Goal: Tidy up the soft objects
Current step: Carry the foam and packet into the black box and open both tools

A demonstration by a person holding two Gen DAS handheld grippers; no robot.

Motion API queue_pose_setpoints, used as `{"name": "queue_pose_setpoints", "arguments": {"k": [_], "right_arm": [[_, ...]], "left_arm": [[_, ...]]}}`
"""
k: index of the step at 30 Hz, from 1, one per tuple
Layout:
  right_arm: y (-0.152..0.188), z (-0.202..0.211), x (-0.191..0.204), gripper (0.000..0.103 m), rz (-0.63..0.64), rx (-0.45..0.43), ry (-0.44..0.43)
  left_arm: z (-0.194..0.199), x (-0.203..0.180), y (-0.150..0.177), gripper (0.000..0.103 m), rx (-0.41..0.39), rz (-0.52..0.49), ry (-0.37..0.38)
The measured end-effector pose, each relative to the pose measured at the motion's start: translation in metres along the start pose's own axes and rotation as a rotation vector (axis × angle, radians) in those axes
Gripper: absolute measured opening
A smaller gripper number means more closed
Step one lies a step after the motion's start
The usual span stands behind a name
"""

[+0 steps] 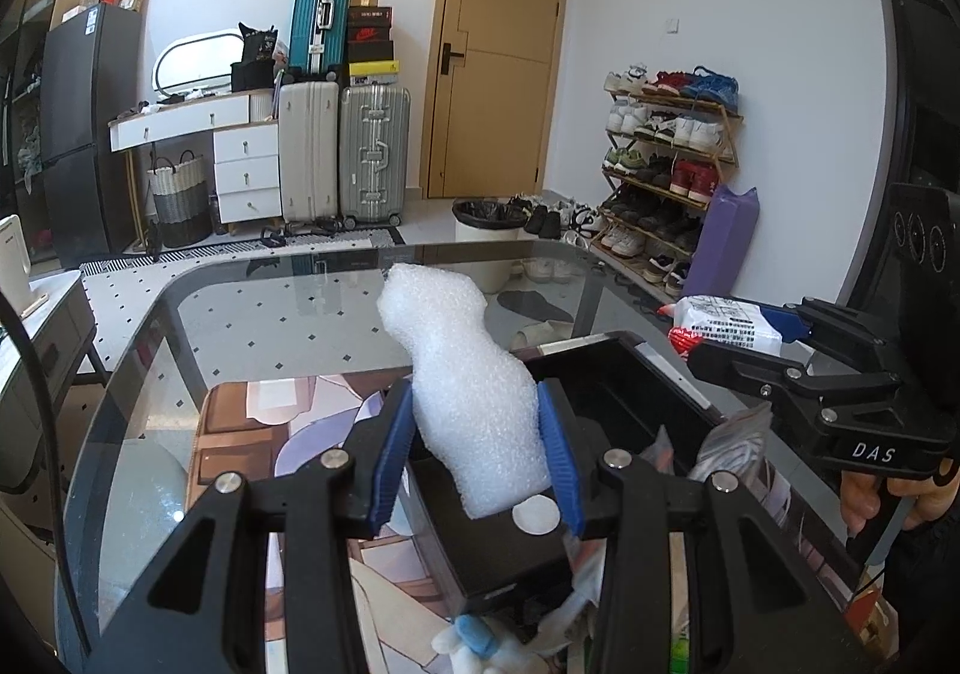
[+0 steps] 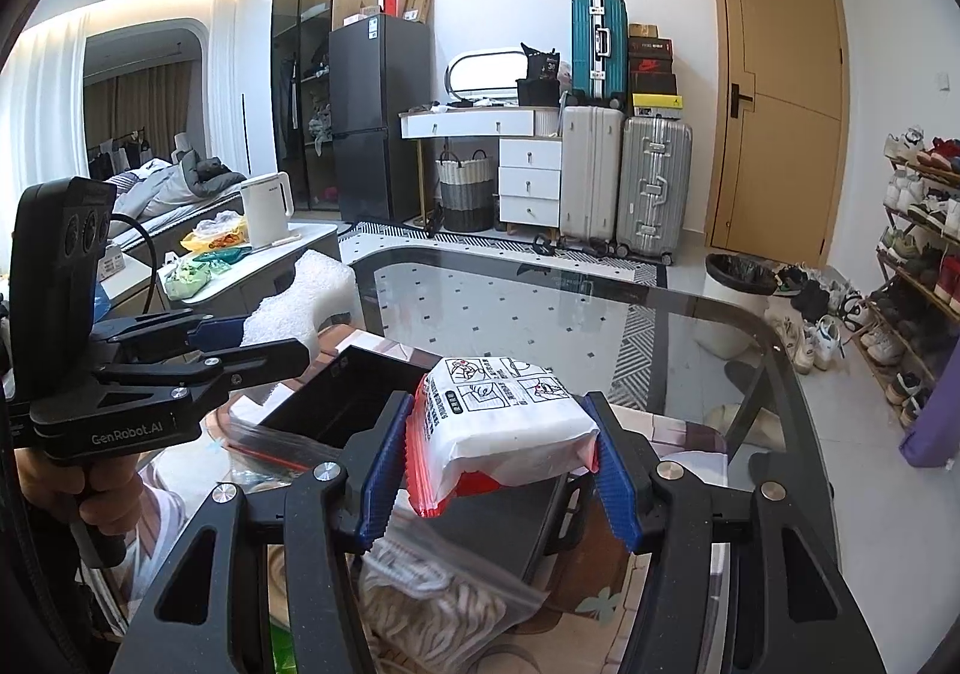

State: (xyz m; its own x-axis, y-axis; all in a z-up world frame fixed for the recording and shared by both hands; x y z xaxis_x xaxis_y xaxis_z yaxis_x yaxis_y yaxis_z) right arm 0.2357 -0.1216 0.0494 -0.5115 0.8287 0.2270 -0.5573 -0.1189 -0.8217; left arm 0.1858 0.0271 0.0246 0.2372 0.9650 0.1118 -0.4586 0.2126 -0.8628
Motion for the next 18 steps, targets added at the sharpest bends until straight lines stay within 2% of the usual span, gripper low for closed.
{"name": "queue_pose_setpoints", "arguments": {"k": [17,18], "right_arm": [[0.008,-0.035,0.0,0.058,0.006,0.089,-0.032],[0.008,-0.036,0.001,0.06,0.001,0.092,-0.04]], "left_arm": [[-0.027,-0.017,0.013,0.042,0.102,-0.068,0.082],[-0.027,-0.018,0.013,0.042,0.103,-0.071,0.085]]}}
Point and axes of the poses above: each gripper's, at about its wrist camera, not at the fingertips, and z roughly against the way its jaws point, x to its left, y to its underside, the point moved 7 cm from there along -z, roughly the way its jaws point, and after that the axes turned 15 degrees about -z, right-handed, at the moved point
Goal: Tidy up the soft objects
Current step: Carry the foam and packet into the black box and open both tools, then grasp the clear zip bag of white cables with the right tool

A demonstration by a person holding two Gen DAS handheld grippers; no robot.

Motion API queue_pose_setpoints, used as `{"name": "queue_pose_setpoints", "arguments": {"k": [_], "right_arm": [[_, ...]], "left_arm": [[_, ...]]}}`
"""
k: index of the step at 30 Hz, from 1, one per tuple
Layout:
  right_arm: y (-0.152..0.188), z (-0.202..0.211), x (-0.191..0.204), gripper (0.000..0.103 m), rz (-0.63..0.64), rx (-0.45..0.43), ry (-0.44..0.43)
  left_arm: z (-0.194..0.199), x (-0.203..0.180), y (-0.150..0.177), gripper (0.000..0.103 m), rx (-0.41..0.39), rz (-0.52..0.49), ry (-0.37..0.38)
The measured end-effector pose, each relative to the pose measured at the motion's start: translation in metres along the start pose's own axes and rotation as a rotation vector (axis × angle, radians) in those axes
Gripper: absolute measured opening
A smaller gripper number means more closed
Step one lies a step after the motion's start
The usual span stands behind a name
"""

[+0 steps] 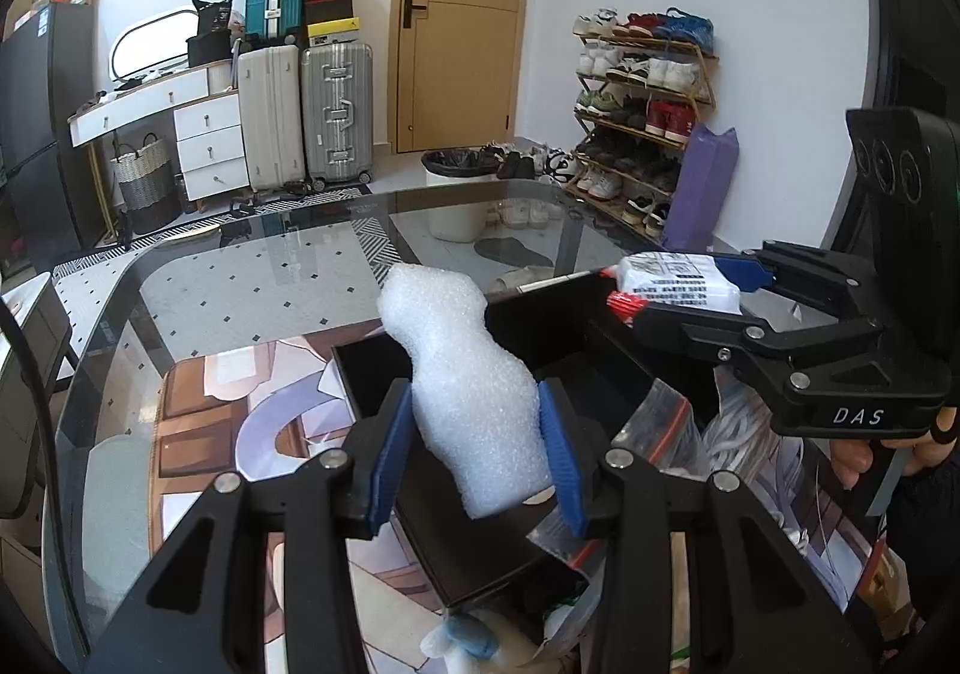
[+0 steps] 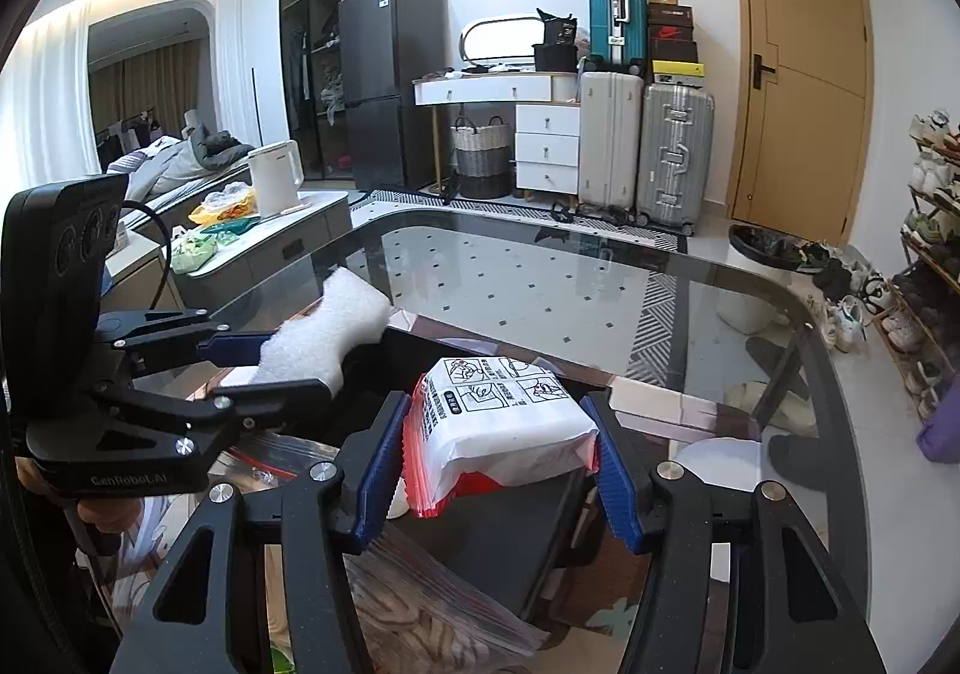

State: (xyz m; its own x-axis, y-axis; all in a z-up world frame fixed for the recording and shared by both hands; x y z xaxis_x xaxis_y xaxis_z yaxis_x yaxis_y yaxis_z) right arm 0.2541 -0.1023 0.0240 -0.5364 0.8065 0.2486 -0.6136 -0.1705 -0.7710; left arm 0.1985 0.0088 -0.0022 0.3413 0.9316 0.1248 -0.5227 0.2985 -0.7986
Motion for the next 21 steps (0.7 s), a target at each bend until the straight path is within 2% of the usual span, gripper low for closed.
{"name": "queue_pose_setpoints", "arguments": {"k": [3,4,5,7,8,10,12,13,15,21], "right_arm": [[-0.002,-0.001,-0.002,0.071,-0.009,-0.005,-0.004],[-0.003,0.0,-0.002,0.075,-0.007,-0.014,0.001],[-0.005,0.001,-0.004,0.077,-0.008,-0.02,0.005],[-0.006,0.007,-0.006,0.083,-0.014,-0.032,0.013],[-0.005,0.01,-0.007,0.084,-0.017,-0.035,0.019],[-0.003,0.019,-0.011,0.093,-0.03,-0.041,0.032],[0.0,0.028,-0.014,0.102,-0.04,-0.055,0.044],[0.002,0.034,-0.016,0.102,-0.044,-0.068,0.064],[0.007,0.042,-0.019,0.102,-0.05,-0.072,0.078],[0.028,0.062,-0.029,0.102,-0.091,-0.073,0.095]], "left_arm": [[0.0,-0.002,0.0,0.044,0.007,-0.016,-0.009],[0.001,-0.003,0.0,0.05,0.005,-0.023,-0.017],[0.002,-0.003,-0.001,0.06,0.004,-0.026,-0.028],[0.006,-0.002,-0.002,0.067,-0.005,-0.023,-0.041],[0.008,-0.001,-0.001,0.075,-0.004,-0.018,-0.049],[0.013,0.002,0.0,0.091,-0.013,0.002,-0.071],[0.019,0.005,0.002,0.098,-0.028,0.033,-0.066],[0.022,0.006,0.004,0.103,-0.031,0.055,-0.057],[0.029,0.008,0.008,0.103,-0.041,0.081,-0.056],[0.043,-0.003,0.019,0.103,-0.05,0.073,-0.068]]}}
Point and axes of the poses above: each gripper's, at about its wrist camera, not at the fingertips, and z roughly against the way its jaws point, x to its left, y to its underside, the point moved 7 cm from there along -z, roughly the way its jaws point, and after that the axes turned 15 degrees about -z, right-handed, at the moved point
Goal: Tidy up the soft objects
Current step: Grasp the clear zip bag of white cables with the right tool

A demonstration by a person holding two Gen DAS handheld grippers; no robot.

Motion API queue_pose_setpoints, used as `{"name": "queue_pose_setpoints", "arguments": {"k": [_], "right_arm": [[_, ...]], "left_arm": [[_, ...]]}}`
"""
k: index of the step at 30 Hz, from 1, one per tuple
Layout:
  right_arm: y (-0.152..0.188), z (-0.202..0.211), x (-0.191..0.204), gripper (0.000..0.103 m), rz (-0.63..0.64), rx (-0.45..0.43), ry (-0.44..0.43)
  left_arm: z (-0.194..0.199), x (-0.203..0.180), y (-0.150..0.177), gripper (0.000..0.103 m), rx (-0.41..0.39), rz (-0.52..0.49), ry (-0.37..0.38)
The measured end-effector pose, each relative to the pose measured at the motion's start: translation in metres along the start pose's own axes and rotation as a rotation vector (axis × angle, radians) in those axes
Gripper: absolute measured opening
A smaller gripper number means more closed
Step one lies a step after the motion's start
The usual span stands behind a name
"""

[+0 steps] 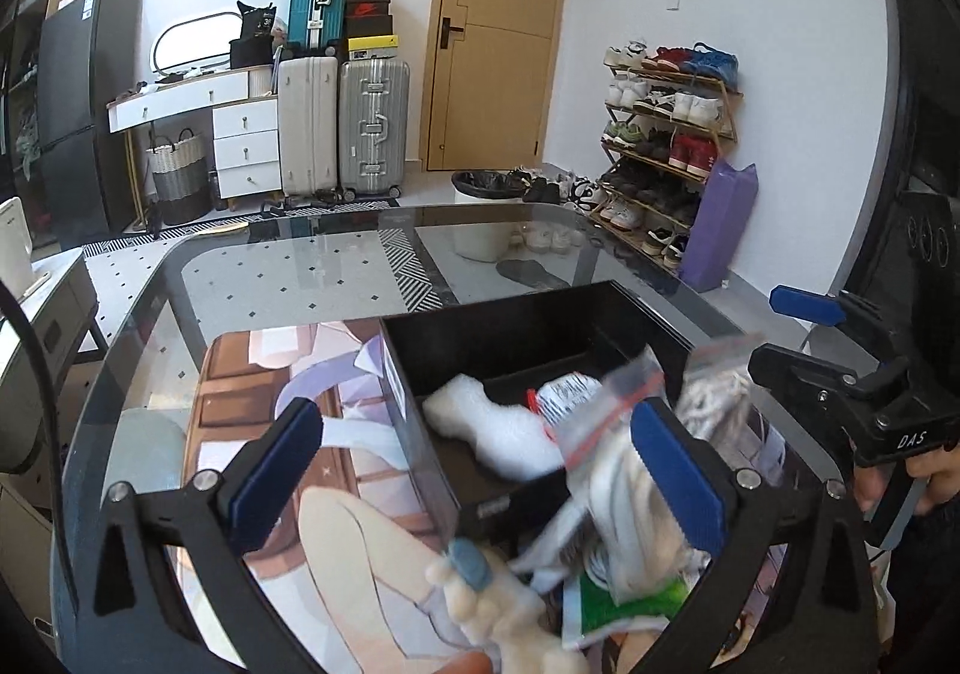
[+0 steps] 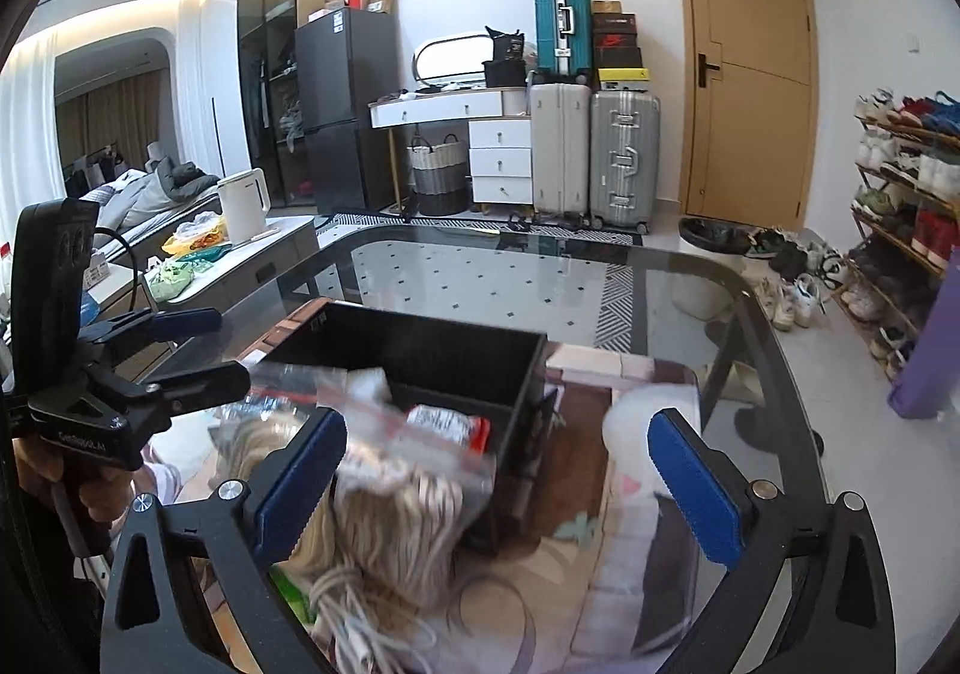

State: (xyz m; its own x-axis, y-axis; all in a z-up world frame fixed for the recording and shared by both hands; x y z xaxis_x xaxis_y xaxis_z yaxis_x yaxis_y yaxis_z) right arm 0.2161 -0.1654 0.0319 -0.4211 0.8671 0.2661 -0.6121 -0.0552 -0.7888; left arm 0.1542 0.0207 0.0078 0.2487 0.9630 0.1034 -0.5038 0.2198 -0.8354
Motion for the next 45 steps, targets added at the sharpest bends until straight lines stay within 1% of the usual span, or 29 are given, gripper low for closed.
{"name": "queue_pose_setpoints", "arguments": {"k": [4,8,11,14,19,29,34,45], "right_arm": [[0.016,0.009,-0.005,0.102,-0.024,0.012,0.011],[0.028,0.016,-0.003,0.102,-0.017,0.027,0.012],[0.033,0.018,-0.002,0.102,-0.005,0.031,0.032],[0.037,0.017,-0.001,0.102,-0.02,0.048,0.034],[0.044,0.007,-0.001,0.102,-0.041,0.079,0.055],[0.056,-0.016,0.001,0.102,-0.057,0.122,0.073],[0.056,-0.027,0.006,0.102,-0.059,0.137,0.069],[0.058,-0.052,0.009,0.102,-0.075,0.171,0.106]], "left_arm": [[0.005,-0.007,0.004,0.103,0.007,-0.003,-0.01],[0.009,-0.015,0.012,0.103,0.015,-0.011,-0.018],[0.012,-0.019,0.016,0.103,0.018,-0.018,-0.024],[0.014,-0.02,0.018,0.103,0.023,-0.026,-0.039],[0.015,-0.021,0.022,0.103,0.031,-0.007,-0.04],[0.012,-0.027,0.026,0.103,0.05,-0.033,-0.045],[0.012,-0.024,0.028,0.103,0.056,-0.025,-0.05],[0.011,-0.017,0.03,0.103,0.063,-0.021,-0.053]]}}
Point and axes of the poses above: each gripper's, at about its wrist camera, not at the fingertips, and z roughly against the way its jaws point, x to its left, y to its underside, the point moved 7 cm from there along -z, roughly the way its jaws point, and after that the axes turned 15 degrees about -z, right-handed, at the moved point
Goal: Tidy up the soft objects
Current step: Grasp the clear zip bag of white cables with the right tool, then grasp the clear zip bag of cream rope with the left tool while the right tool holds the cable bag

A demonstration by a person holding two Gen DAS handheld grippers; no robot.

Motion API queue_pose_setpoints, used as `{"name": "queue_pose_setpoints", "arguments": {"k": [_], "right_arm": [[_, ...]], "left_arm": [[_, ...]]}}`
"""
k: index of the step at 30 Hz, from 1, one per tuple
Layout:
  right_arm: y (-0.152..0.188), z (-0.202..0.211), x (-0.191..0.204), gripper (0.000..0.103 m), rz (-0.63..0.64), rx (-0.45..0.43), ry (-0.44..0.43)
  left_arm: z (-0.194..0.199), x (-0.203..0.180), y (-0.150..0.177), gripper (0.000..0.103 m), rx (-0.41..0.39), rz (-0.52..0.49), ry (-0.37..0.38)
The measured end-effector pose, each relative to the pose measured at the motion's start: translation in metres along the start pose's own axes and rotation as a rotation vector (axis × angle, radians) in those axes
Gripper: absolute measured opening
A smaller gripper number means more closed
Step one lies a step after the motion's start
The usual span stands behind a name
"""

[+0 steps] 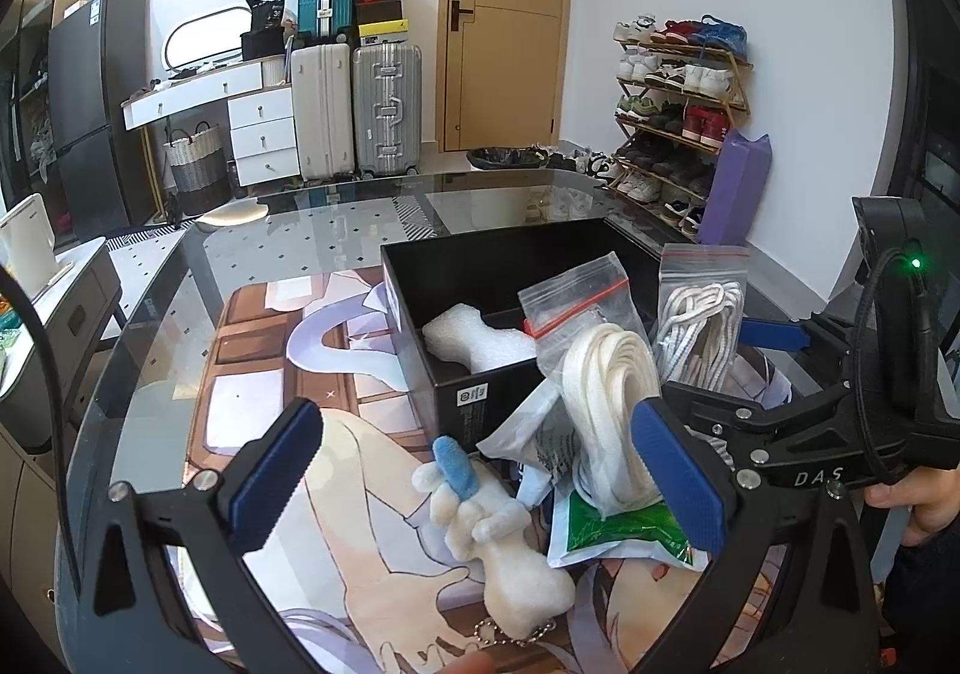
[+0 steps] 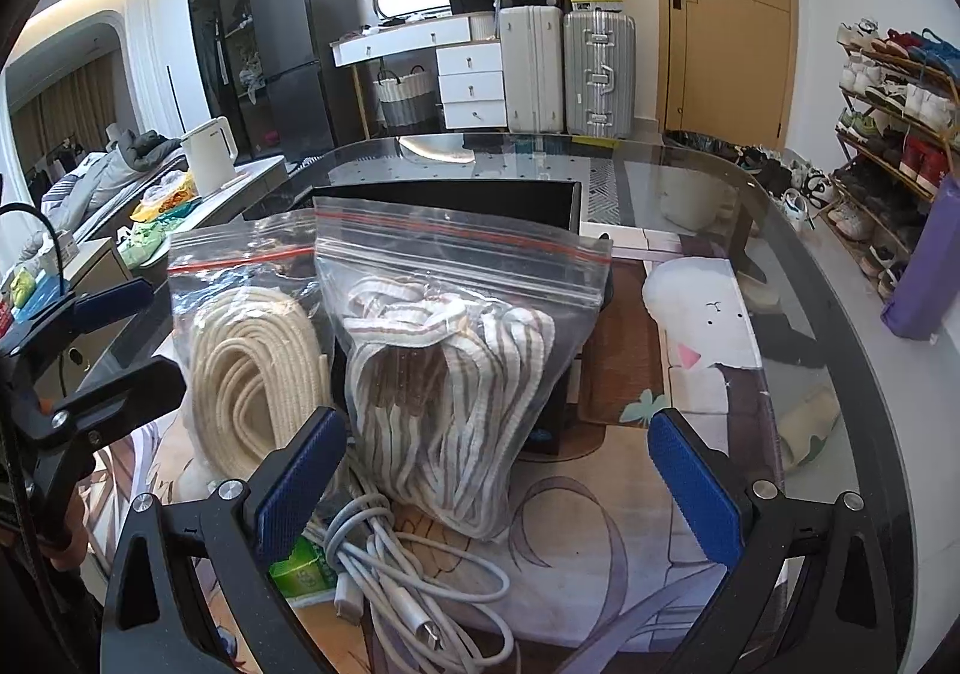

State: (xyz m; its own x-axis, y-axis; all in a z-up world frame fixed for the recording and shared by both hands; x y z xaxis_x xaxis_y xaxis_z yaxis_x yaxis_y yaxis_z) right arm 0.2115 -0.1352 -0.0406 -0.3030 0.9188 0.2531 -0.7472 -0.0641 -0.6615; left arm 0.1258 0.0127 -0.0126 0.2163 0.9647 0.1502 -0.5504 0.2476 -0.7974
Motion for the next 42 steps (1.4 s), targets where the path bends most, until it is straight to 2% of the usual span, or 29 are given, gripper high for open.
{"name": "queue_pose_setpoints", "arguments": {"k": [8,11,18,20,24,32,42], "right_arm": [[-0.006,-0.011,0.002,0.102,-0.025,0.012,0.007],[-0.005,-0.012,0.003,0.096,-0.031,0.013,-0.003],[0.005,-0.009,0.013,0.073,0.001,0.023,-0.016],[0.008,-0.007,0.014,0.07,0.01,0.016,-0.007],[0.009,0.0,0.011,0.05,0.006,0.004,-0.007],[0.004,0.019,0.002,0.046,0.011,-0.026,-0.02],[-0.006,0.049,-0.004,0.045,0.005,-0.069,-0.037]], "left_arm": [[-0.001,0.003,0.0,0.103,0.005,0.003,-0.003],[-0.001,0.003,0.0,0.103,0.005,0.003,-0.003],[-0.003,0.002,0.002,0.103,0.012,-0.005,0.003],[-0.003,0.0,0.003,0.103,0.014,-0.009,0.004],[-0.002,-0.003,0.002,0.103,0.017,-0.013,0.006],[0.003,-0.01,-0.001,0.103,0.011,-0.022,0.021],[0.016,-0.032,-0.01,0.103,-0.037,-0.058,0.096]]}}
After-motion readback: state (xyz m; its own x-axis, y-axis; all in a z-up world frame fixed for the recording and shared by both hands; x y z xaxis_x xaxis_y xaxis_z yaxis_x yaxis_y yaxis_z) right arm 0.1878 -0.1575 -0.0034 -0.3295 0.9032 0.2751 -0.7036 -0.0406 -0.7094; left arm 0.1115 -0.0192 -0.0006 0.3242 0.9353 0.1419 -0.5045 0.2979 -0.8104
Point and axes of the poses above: each gripper's, at about its wrist camera, not at the fingertips, and z roughly against the way its jaws point, x to its left, y to its underside, the point moved 7 cm from there along -z, roughly the way its jaws point, and after that the axes turned 15 degrees about -z, right-handed, at the moved point
